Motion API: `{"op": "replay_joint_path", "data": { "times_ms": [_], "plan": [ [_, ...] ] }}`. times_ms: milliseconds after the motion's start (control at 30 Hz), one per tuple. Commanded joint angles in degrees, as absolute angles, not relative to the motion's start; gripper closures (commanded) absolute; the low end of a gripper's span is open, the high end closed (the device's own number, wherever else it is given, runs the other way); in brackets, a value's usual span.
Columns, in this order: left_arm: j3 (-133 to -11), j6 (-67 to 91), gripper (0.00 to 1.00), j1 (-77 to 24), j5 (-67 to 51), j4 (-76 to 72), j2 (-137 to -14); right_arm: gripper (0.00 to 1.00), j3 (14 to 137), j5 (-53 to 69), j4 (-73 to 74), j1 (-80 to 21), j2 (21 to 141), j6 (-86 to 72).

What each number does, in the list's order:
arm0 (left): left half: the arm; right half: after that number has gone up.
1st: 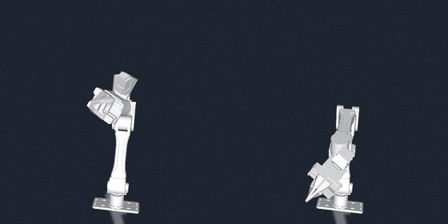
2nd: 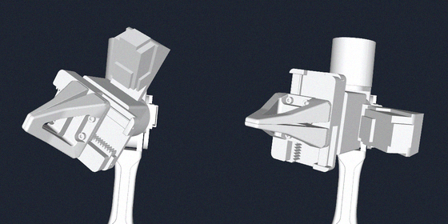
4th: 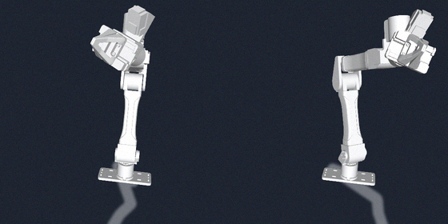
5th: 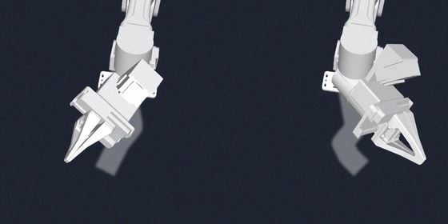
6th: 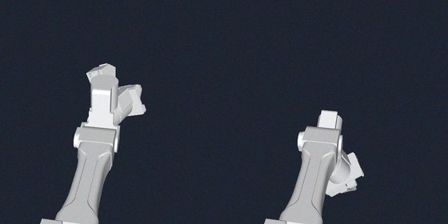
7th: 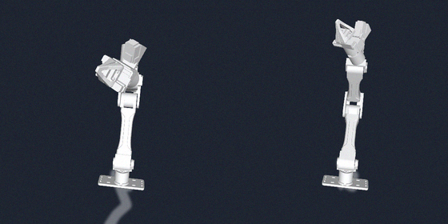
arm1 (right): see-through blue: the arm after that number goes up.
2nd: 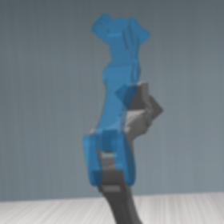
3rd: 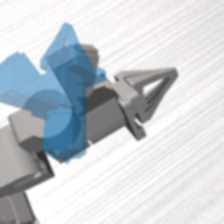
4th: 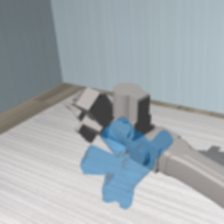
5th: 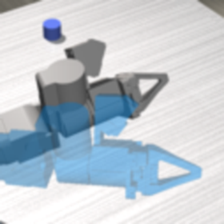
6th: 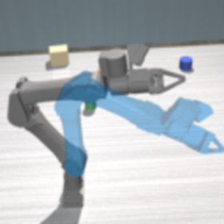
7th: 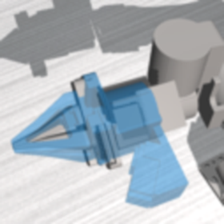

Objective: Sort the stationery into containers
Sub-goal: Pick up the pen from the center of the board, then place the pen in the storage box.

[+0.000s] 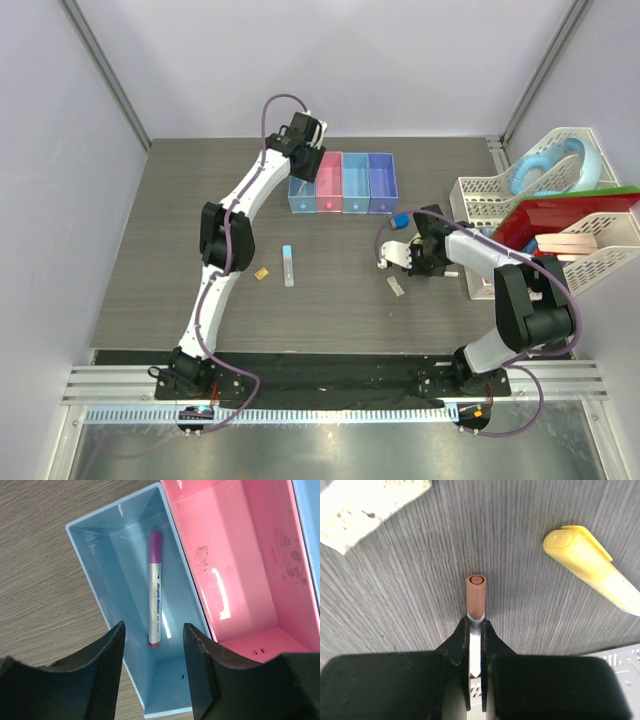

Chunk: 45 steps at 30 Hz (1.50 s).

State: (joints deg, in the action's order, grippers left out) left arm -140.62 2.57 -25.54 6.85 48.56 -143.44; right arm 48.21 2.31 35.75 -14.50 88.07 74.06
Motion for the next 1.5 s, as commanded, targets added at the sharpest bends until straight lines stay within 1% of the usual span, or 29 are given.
{"op": "replay_joint_path", "data": {
  "times_ms": [0,200,300,333,400,467,533,567,600,633,667,767,967,1033,1067,1133,1267,1333,1467],
  "plan": [
    [-139.66,2.46,0.49,-25.66,5.98,45.89,-137.99,0.99,51.32,5.80,36.91,-14.59,85.43,69.70],
    [-136.50,0.97,0.46,-25.66,5.45,43.42,-132.72,0.99,58.08,5.10,38.93,-14.94,84.20,63.83],
    [-133.44,-2.00,0.40,-25.66,5.62,41.49,-128.77,0.99,64.75,6.15,41.65,-15.03,84.46,58.74],
    [-132.29,-3.07,0.35,-25.58,5.71,40.88,-127.45,0.99,66.78,7.72,42.79,-15.03,84.64,56.80],
    [-127.91,-7.11,0.30,-25.40,5.89,40.08,-123.68,0.99,73.28,10.01,44.20,-15.03,85.51,51.89],
    [-123.86,-11.39,0.23,-24.79,5.72,38.68,-120.86,0.99,80.02,13.26,44.74,-15.21,86.57,48.27],
    [-117.10,-14.31,0.15,-24.35,5.71,37.45,-116.29,0.99,84.88,15.72,44.48,-15.29,89.45,42.31],
    [-114.46,-17.20,0.13,-23.82,5.71,35.96,-114.54,0.99,89.60,18.17,43.60,-15.38,90.86,39.49],
    [-109.21,-18.97,0.10,-23.64,5.45,35.08,-111.56,0.99,91.91,19.67,42.72,-15.47,92.01,37.20],
    [-106.46,-20.20,0.01,-23.47,5.45,34.46,-110.05,0.99,94.20,21.25,40.80,-15.73,94.72,32.31],
    [-101.74,-21.43,0.00,-23.47,5.62,33.41,-108.82,0.99,97.61,23.79,39.13,-15.65,95.96,29.73],
    [-96.61,-25.04,0.00,-23.47,5.89,33.31,-104.86,0.99,102.20,27.33,31.40,-16.34,100.70,21.57],
    [-78.96,-32.86,0.00,-23.47,3.87,28.31,-95.64,0.99,110.02,34.97,19.17,-18.36,111.68,9.87],
    [-75.95,-35.23,0.00,-23.47,2.04,27.51,-94.05,0.99,111.53,36.82,15.04,-18.89,114.24,7.48],
    [-73.94,-35.68,0.00,-23.47,1.41,27.51,-93.09,0.99,114.14,37.44,14.33,-19.24,115.74,6.51],
    [-72.86,-35.42,0.00,-23.47,0.36,29.34,-92.81,0.99,118.97,39.46,12.84,-19.16,121.01,1.78],
    [-72.86,-32.79,0.00,-23.47,-6.31,33.48,-94.21,0.99,123.65,43.32,5.29,-19.42,127.78,-8.15],
    [-73.47,-31.82,0.00,-23.99,-7.38,34.62,-95.09,0.99,125.50,44.56,0.89,-19.60,130.85,-12.63],
    [-75.75,-29.45,0.00,-24.87,-8.00,35.51,-97.12,0.99,126.12,44.56,-2.99,-20.30,133.42,-12.84]
  ]
}}
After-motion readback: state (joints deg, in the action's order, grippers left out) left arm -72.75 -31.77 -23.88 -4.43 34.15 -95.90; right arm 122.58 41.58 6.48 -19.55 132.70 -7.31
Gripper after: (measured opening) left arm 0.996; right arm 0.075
